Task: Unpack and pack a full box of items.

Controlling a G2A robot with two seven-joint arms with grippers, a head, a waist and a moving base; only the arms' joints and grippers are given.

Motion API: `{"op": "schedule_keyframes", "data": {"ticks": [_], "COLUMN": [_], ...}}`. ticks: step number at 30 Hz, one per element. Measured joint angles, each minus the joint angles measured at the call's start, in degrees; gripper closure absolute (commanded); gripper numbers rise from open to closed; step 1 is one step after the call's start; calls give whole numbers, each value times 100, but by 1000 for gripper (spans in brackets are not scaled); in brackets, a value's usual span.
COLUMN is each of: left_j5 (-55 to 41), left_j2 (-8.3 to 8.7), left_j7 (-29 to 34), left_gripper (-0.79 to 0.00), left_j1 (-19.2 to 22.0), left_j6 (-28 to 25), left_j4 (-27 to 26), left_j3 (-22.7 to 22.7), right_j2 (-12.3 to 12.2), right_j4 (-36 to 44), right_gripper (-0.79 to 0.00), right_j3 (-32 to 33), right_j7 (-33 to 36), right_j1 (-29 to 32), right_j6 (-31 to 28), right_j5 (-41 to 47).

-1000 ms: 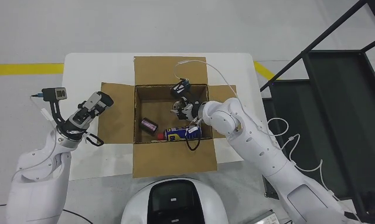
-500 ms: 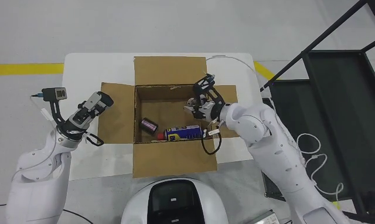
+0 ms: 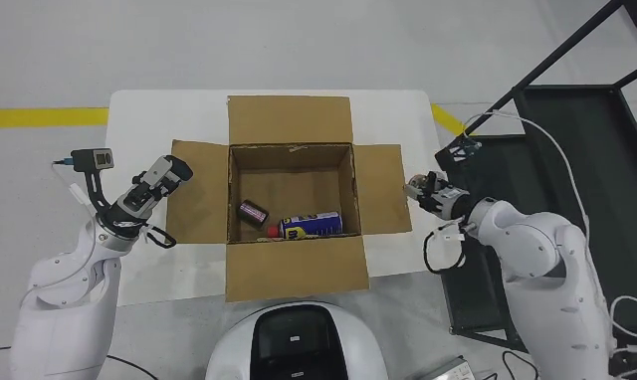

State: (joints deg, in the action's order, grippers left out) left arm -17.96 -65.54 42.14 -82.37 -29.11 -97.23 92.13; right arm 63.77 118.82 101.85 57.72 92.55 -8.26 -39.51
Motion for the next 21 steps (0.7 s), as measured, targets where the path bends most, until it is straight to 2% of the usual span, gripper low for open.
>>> {"op": "schedule_keyframes", "data": {"ticks": [10,21], "left_j5": [0,0], "left_j2": [0,0], "left_j7": [0,0], "left_gripper": [-785,-785], "left_j1": [0,0], "left_j6": [0,0], "left_j4": [0,0], "left_j3": [0,0], "right_j2": [-60,-85], "right_j4": [-1412,-3311], "right_gripper": [0,0], "right_j3": [264,-214], "right_j7": [-574,-970], "right_j1": [75,-652], "right_j6": [-652,-837], "right_j5": [61,-8]}}
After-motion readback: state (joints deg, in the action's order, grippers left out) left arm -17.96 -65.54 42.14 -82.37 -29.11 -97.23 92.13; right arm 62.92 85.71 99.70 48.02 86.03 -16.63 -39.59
